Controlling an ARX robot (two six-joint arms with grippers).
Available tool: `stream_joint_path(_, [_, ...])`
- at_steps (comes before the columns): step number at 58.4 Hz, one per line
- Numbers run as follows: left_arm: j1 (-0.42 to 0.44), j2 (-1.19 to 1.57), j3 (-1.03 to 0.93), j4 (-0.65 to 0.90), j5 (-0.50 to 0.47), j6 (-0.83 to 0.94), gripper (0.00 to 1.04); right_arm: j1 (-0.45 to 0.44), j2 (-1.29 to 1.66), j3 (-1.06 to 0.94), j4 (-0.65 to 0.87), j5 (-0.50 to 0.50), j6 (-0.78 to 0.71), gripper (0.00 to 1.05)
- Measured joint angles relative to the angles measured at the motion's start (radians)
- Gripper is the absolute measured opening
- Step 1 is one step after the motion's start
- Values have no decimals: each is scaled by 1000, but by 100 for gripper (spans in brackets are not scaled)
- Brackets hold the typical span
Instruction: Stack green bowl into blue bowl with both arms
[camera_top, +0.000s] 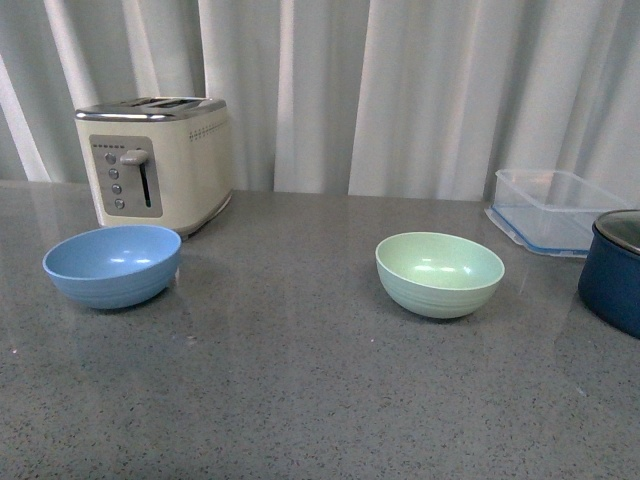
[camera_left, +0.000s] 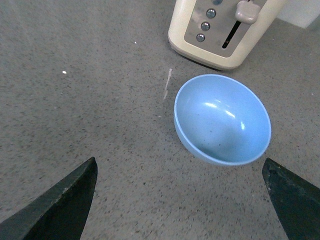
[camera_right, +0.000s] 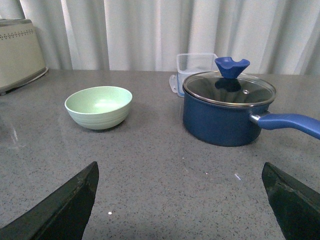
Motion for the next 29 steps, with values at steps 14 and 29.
stream_joint_path(14, [-46, 367, 265, -80, 37, -93, 98, 0, 0, 0, 0, 0, 0, 95])
stream_joint_path(29, [-86, 631, 513, -158, -5, -163, 98, 0, 0, 0, 0, 0, 0, 95])
